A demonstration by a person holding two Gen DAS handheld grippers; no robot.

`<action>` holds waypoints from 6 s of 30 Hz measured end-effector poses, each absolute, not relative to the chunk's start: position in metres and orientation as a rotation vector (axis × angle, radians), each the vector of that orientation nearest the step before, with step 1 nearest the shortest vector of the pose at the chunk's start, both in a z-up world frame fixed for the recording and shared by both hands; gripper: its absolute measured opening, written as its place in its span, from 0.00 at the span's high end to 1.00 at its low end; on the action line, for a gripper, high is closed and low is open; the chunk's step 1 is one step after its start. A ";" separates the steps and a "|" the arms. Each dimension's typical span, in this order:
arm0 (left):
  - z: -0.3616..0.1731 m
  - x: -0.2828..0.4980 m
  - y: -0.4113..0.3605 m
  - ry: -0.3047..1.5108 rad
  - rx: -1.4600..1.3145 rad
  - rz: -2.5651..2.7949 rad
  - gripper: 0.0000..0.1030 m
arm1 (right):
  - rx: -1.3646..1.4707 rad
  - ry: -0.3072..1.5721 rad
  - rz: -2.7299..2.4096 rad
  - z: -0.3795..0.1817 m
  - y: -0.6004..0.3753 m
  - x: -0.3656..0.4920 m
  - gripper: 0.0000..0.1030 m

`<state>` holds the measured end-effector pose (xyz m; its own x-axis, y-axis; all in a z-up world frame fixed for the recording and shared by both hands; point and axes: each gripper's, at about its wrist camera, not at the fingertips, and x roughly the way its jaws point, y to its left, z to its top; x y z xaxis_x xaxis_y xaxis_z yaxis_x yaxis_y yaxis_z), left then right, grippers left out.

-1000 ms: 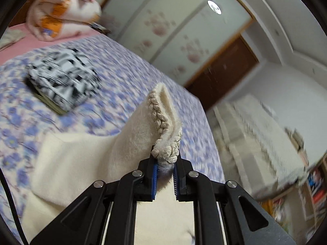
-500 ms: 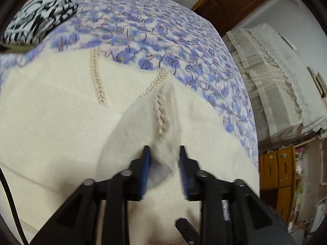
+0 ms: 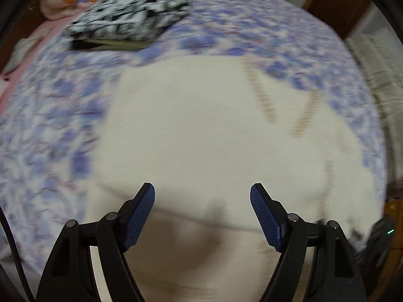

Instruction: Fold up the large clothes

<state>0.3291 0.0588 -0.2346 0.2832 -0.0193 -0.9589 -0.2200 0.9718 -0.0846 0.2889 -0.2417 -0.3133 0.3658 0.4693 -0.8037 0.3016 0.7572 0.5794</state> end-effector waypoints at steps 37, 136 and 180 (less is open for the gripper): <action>-0.330 0.344 0.182 1.405 -0.150 0.316 0.44 | 0.348 1.197 -0.014 -0.310 -0.223 0.322 0.84; -0.274 0.353 0.099 1.061 -0.101 0.156 0.92 | 0.559 0.933 -0.116 -0.314 -0.208 0.359 0.97; -0.230 0.135 -0.418 1.457 0.536 -0.391 0.27 | 1.131 0.979 -0.284 -0.311 -0.577 0.048 0.69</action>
